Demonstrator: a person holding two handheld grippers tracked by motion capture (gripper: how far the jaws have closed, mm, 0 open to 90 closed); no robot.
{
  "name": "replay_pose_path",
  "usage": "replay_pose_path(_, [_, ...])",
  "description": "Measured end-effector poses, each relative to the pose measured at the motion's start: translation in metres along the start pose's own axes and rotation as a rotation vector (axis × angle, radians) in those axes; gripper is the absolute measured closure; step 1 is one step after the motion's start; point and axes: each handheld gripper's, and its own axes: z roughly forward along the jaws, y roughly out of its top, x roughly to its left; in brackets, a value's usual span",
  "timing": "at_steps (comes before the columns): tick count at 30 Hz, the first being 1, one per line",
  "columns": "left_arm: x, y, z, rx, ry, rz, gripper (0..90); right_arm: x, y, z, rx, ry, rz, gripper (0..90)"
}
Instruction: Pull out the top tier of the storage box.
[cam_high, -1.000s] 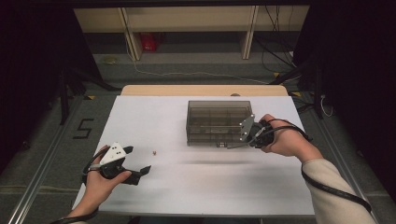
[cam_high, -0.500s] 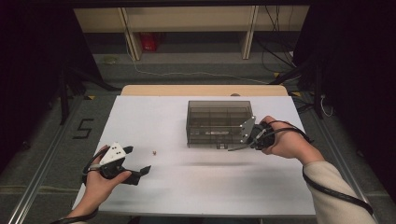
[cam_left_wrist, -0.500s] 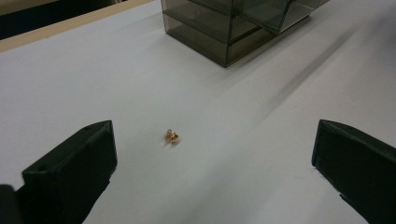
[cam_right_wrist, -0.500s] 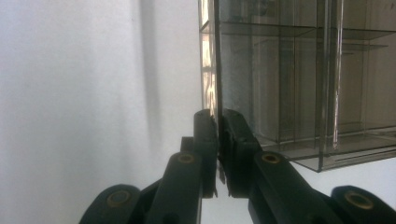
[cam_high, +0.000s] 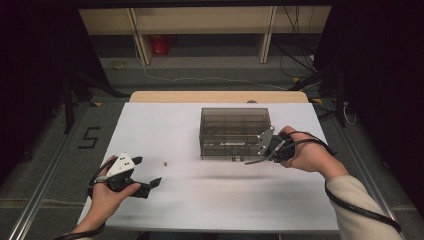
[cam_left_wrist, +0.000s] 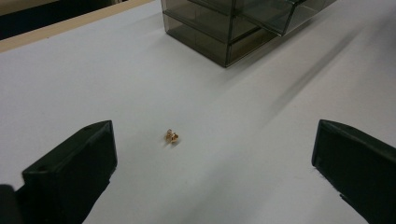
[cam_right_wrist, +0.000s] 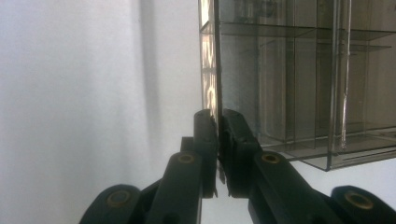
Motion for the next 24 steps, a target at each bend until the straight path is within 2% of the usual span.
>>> replay_pose_path(24, [-0.0002,0.0,-0.0002,0.0,-0.001,0.0,0.0,0.0065,-0.001,-0.0012,-0.014,-0.001,0.005,85.4])
